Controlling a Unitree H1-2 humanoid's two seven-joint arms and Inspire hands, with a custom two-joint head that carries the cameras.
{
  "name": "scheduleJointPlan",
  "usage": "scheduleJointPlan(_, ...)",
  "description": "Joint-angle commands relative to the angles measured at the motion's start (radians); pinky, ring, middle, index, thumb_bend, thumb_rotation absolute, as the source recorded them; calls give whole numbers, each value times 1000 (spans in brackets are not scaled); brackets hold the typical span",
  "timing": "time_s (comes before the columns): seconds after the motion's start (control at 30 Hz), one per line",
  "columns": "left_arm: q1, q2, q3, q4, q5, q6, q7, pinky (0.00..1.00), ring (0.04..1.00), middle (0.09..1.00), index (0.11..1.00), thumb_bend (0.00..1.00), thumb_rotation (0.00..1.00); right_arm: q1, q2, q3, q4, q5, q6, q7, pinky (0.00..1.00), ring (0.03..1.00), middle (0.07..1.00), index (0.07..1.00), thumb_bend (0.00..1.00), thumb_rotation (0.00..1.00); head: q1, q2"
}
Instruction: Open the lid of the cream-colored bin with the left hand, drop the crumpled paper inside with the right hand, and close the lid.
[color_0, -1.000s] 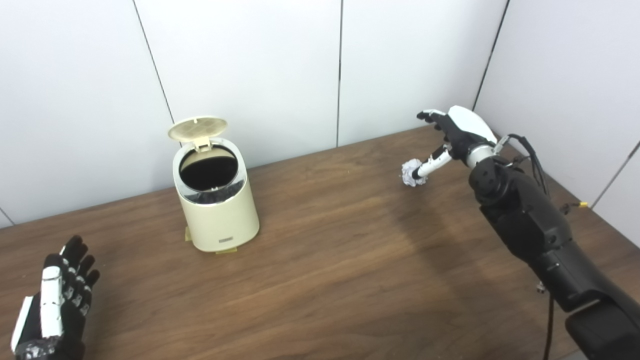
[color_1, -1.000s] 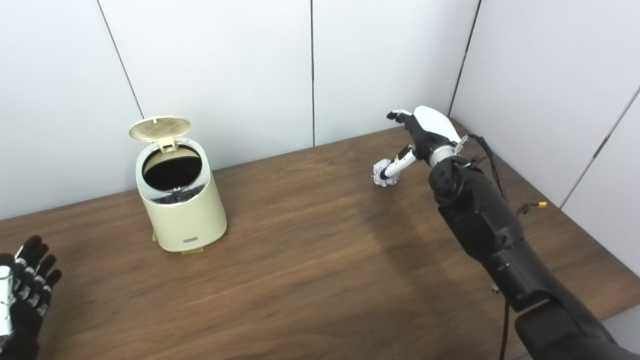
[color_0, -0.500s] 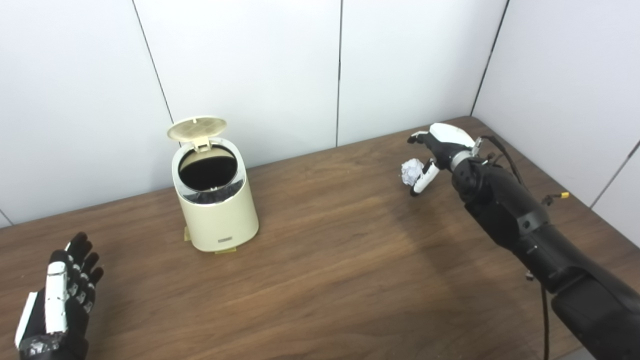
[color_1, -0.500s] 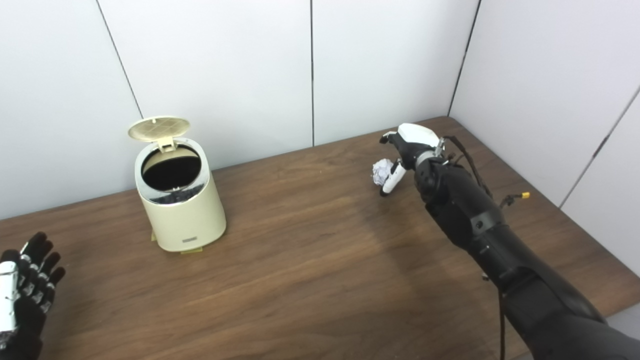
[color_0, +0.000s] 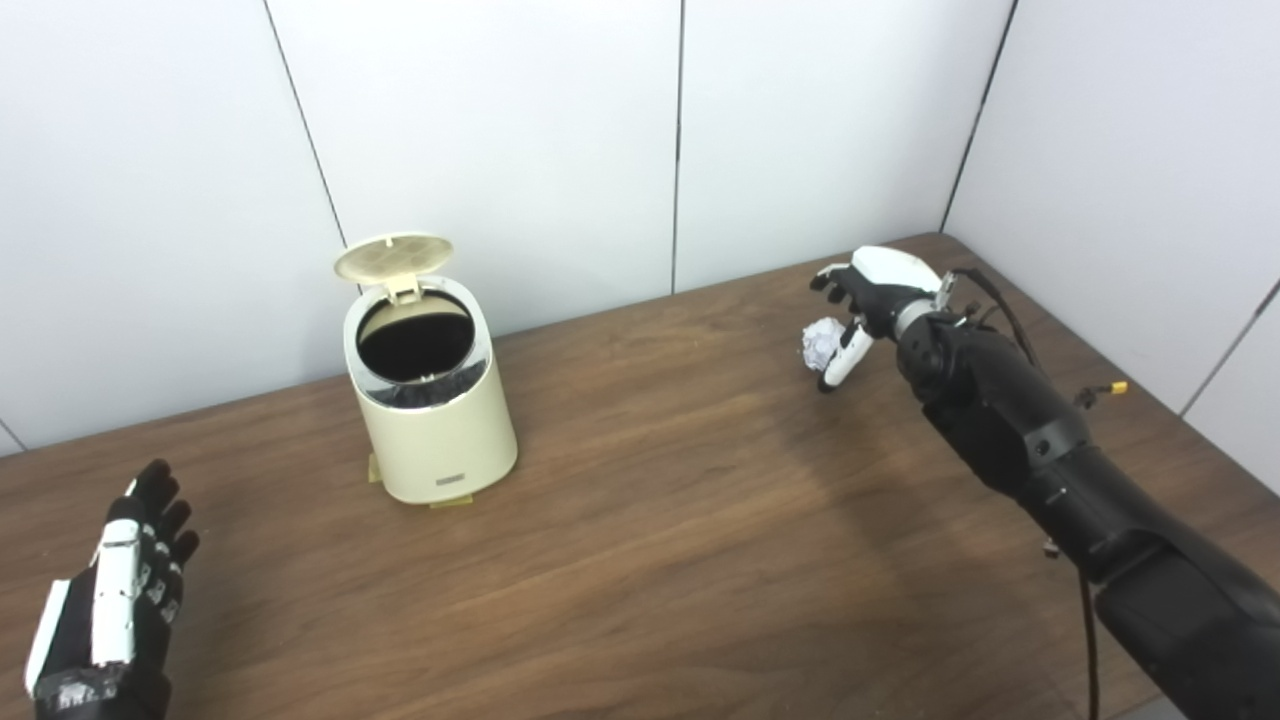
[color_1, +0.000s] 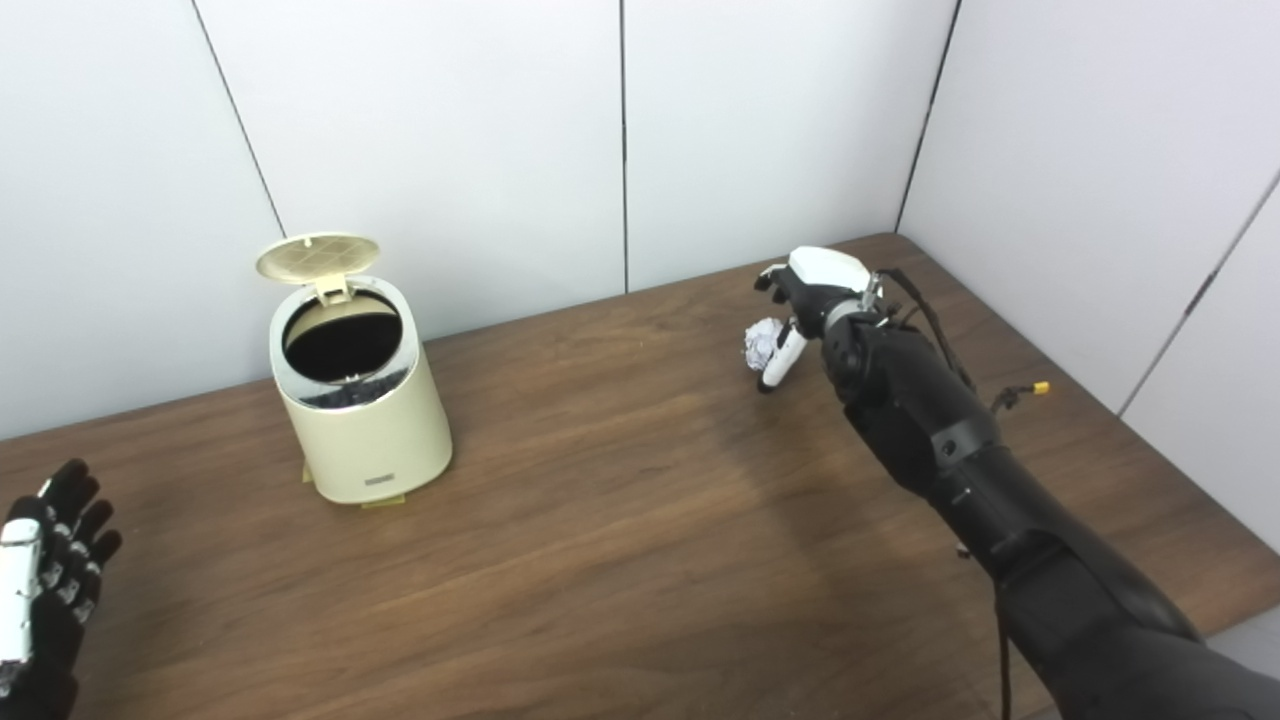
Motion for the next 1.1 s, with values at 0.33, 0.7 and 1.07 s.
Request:
scheduleJointPlan(0.33,-50,-16,-16,-13,54,-101,41,1000,1000,1000,1000,492,845,-37,-43,-33,-10,59,-80,-26,583,636,690,666,823,32,11,2)
scheduleJointPlan(0.7,-62,-11,-33,-5,137,-184,65,988,990,985,932,484,933,-49,-18,-12,9,60,-107,-37,574,602,649,648,858,36,25,1)
scheduleJointPlan(1.07,-55,-1,-23,-26,96,-190,51,961,979,961,892,388,895,-68,-6,9,39,66,-138,-21,586,606,651,631,831,94,21,3)
